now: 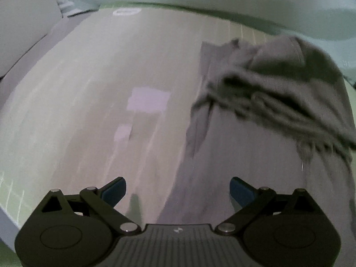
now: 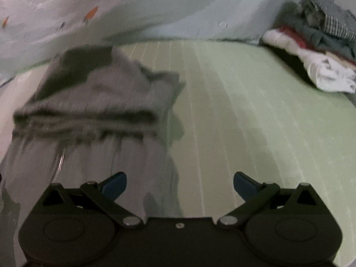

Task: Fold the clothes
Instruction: 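Press the folded hoodie flat with both open tools, then grasp the hoodie bundle end with the left tool while the right tool grasps beside it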

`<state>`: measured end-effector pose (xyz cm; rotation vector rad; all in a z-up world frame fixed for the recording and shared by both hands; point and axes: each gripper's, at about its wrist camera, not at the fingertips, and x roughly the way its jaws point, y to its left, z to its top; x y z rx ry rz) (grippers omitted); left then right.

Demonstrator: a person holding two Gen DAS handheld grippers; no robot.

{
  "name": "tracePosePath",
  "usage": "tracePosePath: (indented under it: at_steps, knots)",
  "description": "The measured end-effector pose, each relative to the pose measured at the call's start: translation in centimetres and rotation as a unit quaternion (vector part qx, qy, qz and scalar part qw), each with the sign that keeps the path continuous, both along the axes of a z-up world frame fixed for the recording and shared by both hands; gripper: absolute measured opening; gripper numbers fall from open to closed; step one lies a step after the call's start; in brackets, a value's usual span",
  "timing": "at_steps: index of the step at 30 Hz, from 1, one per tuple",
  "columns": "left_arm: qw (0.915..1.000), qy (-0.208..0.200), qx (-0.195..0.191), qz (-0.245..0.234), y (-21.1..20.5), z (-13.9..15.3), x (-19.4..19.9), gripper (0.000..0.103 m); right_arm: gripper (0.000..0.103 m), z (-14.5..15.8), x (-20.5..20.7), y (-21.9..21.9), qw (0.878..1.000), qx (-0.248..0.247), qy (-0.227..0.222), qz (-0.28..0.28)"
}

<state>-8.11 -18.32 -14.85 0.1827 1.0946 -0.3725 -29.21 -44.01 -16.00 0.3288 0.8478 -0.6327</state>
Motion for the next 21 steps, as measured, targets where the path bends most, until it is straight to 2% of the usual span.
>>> tracePosePath:
  at_steps: [6, 15, 18, 21]
  knots:
    - [0.9996, 0.012, 0.02, -0.015, 1.7, -1.5, -3.1, 0.099, 0.103, -1.5, -1.5, 1.7, 0.999, 0.039, 0.022, 0.003]
    - [0.998, 0.015, 0.031, -0.054, 2.4, -2.3, -5.2, 0.099, 0.103, -2.3, -3.2, 3.7, 0.997, 0.064, 0.035, -0.013]
    - [0.9979, 0.023, 0.022, -0.057, 2.8, -2.3, -5.2, 0.096, 0.103, -2.4, -3.4, 4.4, 0.996, 0.068, 0.051, -0.021]
    - [0.9975, 0.025, 0.015, -0.065, 3.0, -2.1, -5.4, 0.088, 0.103, -2.4, -3.5, 5.0, 0.995, 0.076, 0.064, -0.023]
